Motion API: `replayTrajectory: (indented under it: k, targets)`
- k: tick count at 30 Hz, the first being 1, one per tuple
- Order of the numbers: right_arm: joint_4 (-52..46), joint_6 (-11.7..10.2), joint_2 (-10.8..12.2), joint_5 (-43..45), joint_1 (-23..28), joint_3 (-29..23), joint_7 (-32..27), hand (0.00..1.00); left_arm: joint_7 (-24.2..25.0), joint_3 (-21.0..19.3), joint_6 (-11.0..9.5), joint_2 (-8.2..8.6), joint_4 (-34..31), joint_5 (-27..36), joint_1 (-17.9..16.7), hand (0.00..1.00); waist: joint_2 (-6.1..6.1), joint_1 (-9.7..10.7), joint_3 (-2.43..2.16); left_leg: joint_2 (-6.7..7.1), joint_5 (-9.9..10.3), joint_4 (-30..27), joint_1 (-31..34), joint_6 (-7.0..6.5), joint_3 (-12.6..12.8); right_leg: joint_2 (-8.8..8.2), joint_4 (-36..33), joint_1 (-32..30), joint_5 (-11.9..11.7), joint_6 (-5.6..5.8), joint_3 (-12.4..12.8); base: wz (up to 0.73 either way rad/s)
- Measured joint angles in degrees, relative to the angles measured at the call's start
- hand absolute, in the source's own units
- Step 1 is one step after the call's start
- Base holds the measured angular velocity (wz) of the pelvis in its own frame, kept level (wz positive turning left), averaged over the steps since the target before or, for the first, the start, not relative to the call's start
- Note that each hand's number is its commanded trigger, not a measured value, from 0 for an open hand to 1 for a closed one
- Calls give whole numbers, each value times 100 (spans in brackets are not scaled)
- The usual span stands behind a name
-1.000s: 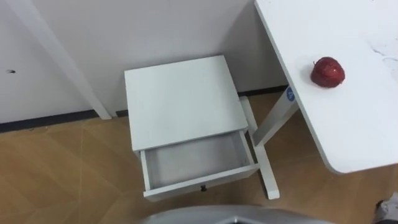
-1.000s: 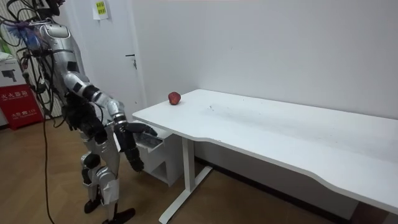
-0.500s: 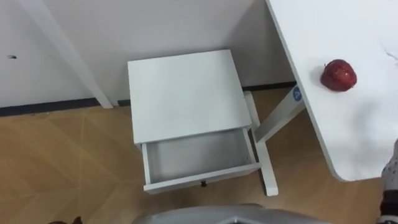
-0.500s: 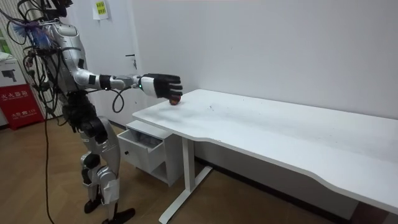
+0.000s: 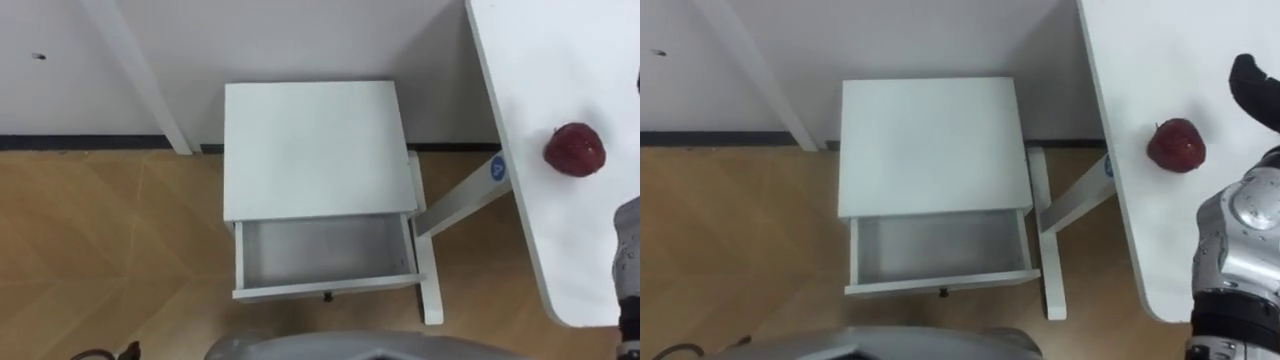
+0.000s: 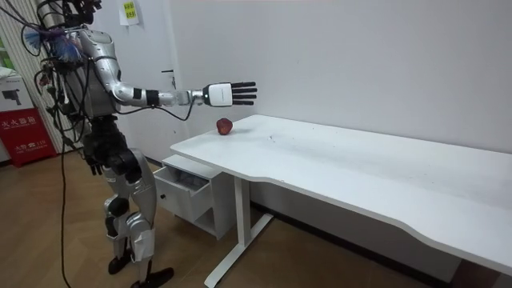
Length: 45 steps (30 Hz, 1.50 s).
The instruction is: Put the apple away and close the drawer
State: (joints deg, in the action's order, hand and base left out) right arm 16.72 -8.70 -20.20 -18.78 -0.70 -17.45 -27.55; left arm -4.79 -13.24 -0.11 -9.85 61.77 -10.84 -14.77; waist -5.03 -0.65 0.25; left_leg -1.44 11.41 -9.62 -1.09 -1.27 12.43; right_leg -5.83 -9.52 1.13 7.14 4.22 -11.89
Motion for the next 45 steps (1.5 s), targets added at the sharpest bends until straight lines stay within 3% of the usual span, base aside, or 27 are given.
replayTrajectory:
  k: [7,16,18,26,29,36,44,45]
  targets:
    - [612,134,0,612,-63,260,860,0,-19,21,2,13,-175,-4,-62,0,-39,23,-3,2,0,-31,49,0,-44,-14,-5,2,0,0,-93,2]
    - [1205,158,-8,786,-63,255,1434,0,-14,11,3,12,-160,3,-177,0,-68,44,-10,-8,0,-49,-14,0,-48,-12,4,83,0,0,-92,0]
    - [1220,244,-9,787,-63,254,1501,0,-14,6,8,12,-160,2,-199,0,-65,51,-11,-18,0,-39,-18,0,-47,-12,2,97,0,0,-96,0]
    - [1438,255,-18,818,-41,254,1758,0,-13,4,24,12,-144,4,-249,0,-40,88,-9,-3,0,-64,-67,0,-47,-14,3,140,0,0,-90,0]
    - [1443,255,-18,836,-39,254,1831,0,-13,4,16,12,-75,3,-249,0,15,78,18,-16,1,-66,-113,0,-46,-13,6,181,0,0,-89,0]
    - [1460,255,-18,982,-21,255,1899,0,-5,2,22,11,119,0,-248,0,123,88,-20,-15,0,-67,-147,0,-28,-13,-3,200,0,0,-90,0]
    - [1943,251,-24,1468,67,264,1901,0,-2,4,24,-14,129,-5,-252,0,6,78,-4,-23,1,-82,-165,1,-56,-14,1,270,0,0,-136,2]
    - [1991,239,-24,1555,76,274,1901,42,-2,14,24,-33,129,-5,-240,0,-13,87,-4,-25,1,-85,-163,1,-58,-13,1,270,0,0,-135,0]
